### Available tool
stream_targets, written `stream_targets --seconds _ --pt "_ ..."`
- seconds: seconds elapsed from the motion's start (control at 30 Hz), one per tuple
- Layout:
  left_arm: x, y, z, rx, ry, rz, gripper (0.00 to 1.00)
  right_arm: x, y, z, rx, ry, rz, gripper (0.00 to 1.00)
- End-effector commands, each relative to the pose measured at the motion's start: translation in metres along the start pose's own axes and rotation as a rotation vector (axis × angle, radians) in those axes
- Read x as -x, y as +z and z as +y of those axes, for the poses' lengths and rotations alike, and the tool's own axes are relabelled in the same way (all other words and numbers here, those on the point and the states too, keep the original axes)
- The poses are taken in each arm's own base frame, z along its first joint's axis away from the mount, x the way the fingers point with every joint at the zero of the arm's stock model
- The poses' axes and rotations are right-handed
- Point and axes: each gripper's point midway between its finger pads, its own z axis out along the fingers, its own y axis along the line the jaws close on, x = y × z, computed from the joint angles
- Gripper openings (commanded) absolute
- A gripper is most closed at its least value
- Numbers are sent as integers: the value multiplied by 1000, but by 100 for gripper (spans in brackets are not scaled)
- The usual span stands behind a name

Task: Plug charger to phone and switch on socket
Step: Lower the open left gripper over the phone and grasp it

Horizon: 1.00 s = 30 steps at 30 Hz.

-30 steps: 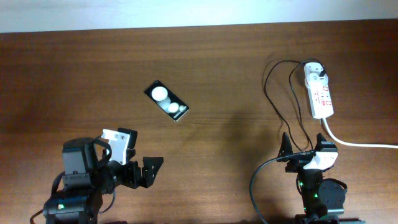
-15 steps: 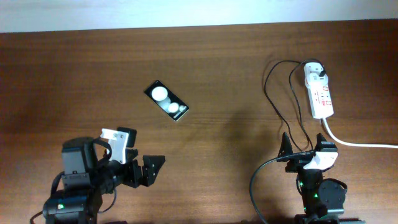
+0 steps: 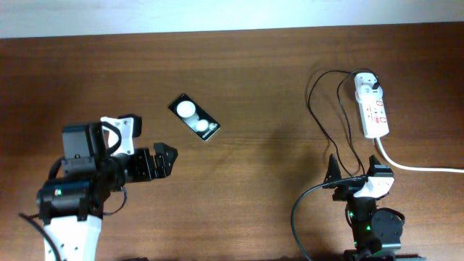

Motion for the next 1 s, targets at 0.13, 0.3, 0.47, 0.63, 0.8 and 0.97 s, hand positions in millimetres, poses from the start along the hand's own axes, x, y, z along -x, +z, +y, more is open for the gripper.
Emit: stream_targets --seconds 0.13,0.3,0.47,0.63,0.8,0.97 --pt "18 10 17 117 12 -14 99 -3 0 -4 -17 4 2 99" --pt "20 14 8 125 63 -20 99 -3 0 -4 -17 4 2 99" --pt "1 15 8 129 50 56 99 -3 0 -4 -17 4 2 99" --pt "-1 15 5 113 47 62 99 -3 0 -4 -17 4 2 99" --pt "-2 15 5 111 45 67 99 -3 0 -4 -17 4 2 99" --pt "-5 15 5 114 22 78 99 -3 0 -4 -17 4 2 99"
